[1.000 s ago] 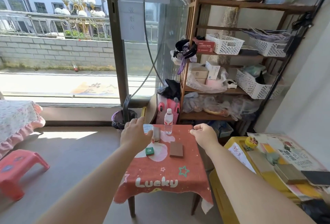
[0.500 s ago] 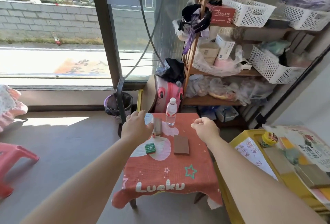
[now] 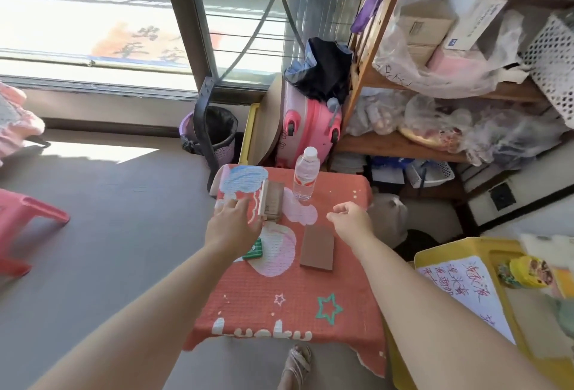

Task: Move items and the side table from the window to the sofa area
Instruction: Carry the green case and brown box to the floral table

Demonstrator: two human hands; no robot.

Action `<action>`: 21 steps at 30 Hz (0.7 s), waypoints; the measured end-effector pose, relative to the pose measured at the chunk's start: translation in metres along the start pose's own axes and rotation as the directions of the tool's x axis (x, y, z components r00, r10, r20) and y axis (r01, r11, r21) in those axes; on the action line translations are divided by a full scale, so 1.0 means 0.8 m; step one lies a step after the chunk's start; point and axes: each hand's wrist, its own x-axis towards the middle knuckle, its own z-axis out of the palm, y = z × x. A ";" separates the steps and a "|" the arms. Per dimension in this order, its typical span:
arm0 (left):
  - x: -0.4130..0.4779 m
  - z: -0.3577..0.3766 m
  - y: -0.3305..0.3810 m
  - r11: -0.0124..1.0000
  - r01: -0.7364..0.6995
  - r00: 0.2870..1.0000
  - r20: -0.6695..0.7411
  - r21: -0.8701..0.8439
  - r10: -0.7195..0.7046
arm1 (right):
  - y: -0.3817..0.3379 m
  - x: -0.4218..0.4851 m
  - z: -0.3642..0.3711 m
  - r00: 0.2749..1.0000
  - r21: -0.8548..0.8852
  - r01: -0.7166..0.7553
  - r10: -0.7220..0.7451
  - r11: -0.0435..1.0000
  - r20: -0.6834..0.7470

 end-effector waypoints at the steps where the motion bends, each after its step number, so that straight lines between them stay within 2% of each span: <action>1: 0.007 0.007 -0.002 1.000 0.014 1.000 0.010 -0.003 -0.014 | 0.002 0.011 0.004 1.000 -0.010 -0.007 0.007 1.000 0.003; 5: 0.027 0.043 -0.017 0.997 0.079 0.995 0.068 -0.007 -0.078 | 0.028 0.050 0.028 0.998 -0.030 -0.053 0.054 0.998 0.041; 9: 0.054 0.074 -0.034 0.991 0.132 0.985 0.116 -0.025 -0.128 | 0.058 0.078 0.056 0.994 -0.034 -0.111 0.111 0.993 0.009; 17: 0.101 0.140 -0.061 0.986 0.163 0.960 0.229 0.024 -0.164 | 0.115 0.115 0.117 0.969 -0.101 -0.244 0.246 0.964 0.007; 21: 0.118 0.171 -0.073 0.986 0.159 0.953 0.251 0.052 -0.167 | 0.136 0.135 0.140 0.946 -0.117 -0.324 0.318 0.939 -0.069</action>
